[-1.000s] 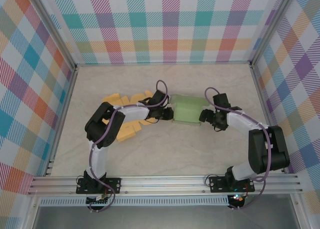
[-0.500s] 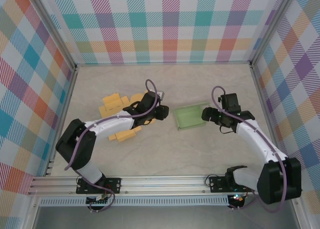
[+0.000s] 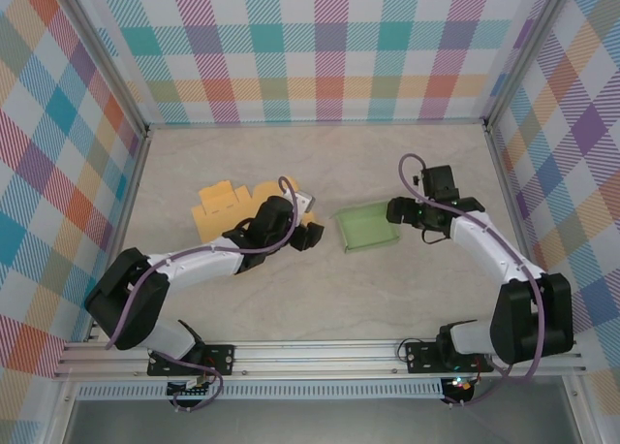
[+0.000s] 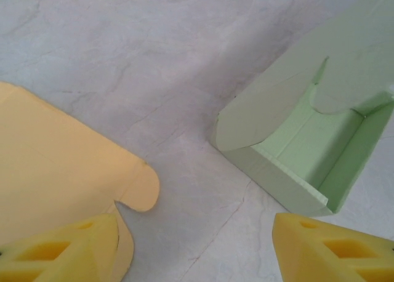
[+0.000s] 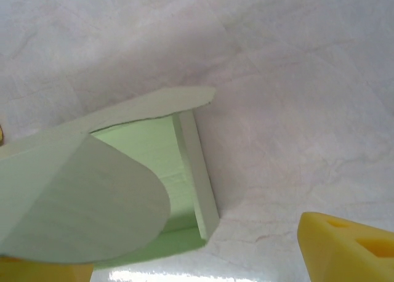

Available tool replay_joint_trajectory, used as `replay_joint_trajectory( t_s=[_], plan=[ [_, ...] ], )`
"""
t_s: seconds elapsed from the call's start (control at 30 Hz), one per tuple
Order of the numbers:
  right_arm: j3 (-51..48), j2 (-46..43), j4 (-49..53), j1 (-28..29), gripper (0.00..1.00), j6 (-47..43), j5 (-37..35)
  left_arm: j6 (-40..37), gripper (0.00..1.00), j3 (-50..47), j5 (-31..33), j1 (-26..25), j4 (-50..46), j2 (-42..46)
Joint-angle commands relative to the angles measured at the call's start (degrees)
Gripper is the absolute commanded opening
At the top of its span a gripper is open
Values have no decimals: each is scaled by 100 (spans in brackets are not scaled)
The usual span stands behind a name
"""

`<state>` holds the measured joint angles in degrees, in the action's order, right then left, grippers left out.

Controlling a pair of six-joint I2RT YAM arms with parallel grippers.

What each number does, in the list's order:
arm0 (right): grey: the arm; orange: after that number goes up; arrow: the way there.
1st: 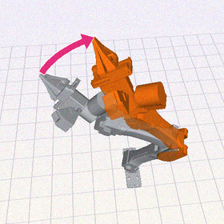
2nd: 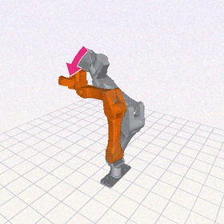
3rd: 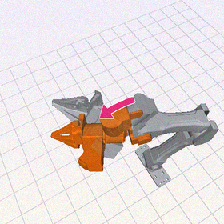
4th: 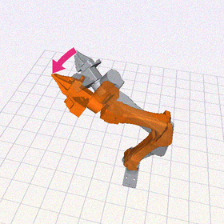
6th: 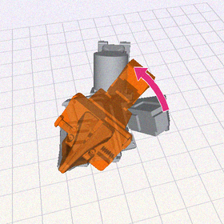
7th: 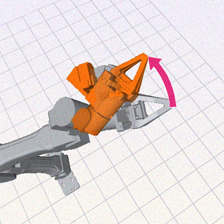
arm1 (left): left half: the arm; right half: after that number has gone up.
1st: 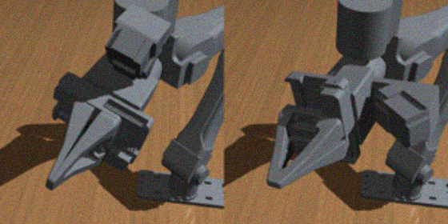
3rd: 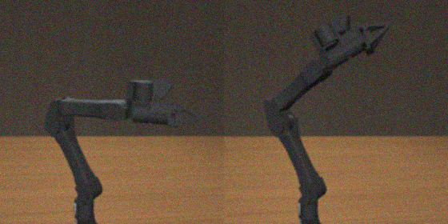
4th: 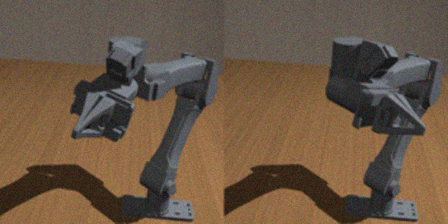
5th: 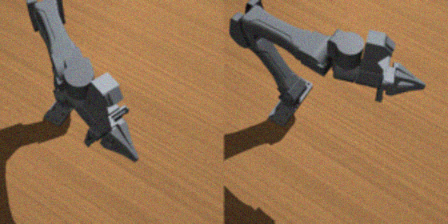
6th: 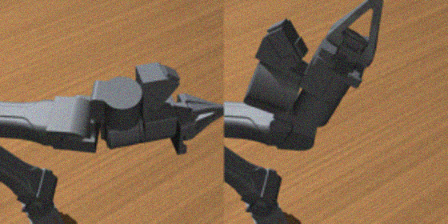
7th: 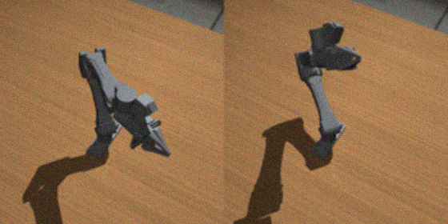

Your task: Fold the paper box

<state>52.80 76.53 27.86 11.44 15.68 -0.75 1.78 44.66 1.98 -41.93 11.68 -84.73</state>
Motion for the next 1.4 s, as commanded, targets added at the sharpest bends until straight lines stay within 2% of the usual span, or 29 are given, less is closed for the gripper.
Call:
replay_joint_trajectory(
  t_s=[0.0,0.27,0.37,0.43,0.6,0.73,0.8,0.93,1.07,1.3,1.37],
  plan=[
    [268,96,-196,-1,84,-232,75,-243,67,69,214,-108,846,-169],
    [310,143,-225,0,84,-144,80,-644,67,822,457,-324,897,-1142],
    [307,176,-267,0,84,-96,147,-574,65,1085,811,-324,880,-1461],
    [310,208,-275,1,84,-60,202,-555,57,1259,950,-324,842,-1611],
    [337,231,-230,-6,84,4,243,-524,19,1532,1133,-323,769,-1805],
    [328,166,-150,-1,88,13,157,-605,6,1639,1135,-320,752,-1885],
    [352,92,-59,-2,94,14,51,-743,0,1646,1083,-314,743,-1891],
    [398,-78,182,-1,100,-156,44,-1039,0,1728,646,-204,446,-1827],
    [320,-257,229,1,100,-433,-101,-1215,0,1757,-94,58,129,-1691],
    [80,-429,-190,-8,87,-688,199,-1936,0,1745,-1592,539,-697,-1368],
    [-65,-517,-458,-4,88,-689,425,-2229,0,1771,-1941,644,-1041,-1313]
  ],
)
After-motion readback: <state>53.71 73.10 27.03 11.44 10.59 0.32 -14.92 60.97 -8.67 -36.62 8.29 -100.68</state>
